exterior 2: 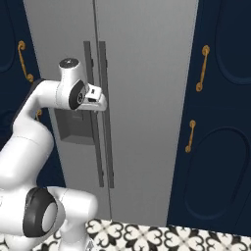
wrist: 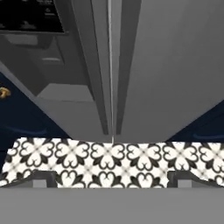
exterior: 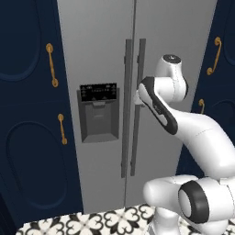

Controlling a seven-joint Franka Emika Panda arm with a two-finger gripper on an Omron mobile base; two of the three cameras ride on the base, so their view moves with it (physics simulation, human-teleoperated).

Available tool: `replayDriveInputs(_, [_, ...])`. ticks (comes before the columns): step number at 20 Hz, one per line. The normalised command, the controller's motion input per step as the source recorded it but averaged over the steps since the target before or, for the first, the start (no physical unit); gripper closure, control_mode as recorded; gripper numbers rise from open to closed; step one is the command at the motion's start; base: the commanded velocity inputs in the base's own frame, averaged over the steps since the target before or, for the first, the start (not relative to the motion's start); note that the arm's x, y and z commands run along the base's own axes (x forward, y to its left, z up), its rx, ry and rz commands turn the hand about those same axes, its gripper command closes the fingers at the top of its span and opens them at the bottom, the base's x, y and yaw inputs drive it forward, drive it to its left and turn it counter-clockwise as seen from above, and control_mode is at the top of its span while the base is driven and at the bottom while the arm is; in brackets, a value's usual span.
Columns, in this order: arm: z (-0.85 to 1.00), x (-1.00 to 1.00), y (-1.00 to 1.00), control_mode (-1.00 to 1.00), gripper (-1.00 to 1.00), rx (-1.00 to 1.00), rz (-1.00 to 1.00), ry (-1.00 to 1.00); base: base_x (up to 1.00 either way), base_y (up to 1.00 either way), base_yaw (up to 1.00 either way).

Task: Take the strawberry from the fridge and place it on top of the pancake, located on the dining counter.

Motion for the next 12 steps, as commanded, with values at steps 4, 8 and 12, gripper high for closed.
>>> replayDriveInputs(4, [0.00, 1.00, -0.25, -1.00, -1.00, -0.01, -0.11, -0.13, 0.00, 0.00, 0.00])
replayDriveInputs(8, [0.00, 0.92, 0.00, -1.00, -1.00, 0.00, -0.05, 0.00, 0.00, 0.00, 0.00])
replayDriveInputs(12, [0.00, 0.55, 0.00, -1.00, -1.00, 0.00, 0.00, -0.03, 0.00, 0.00, 0.00])
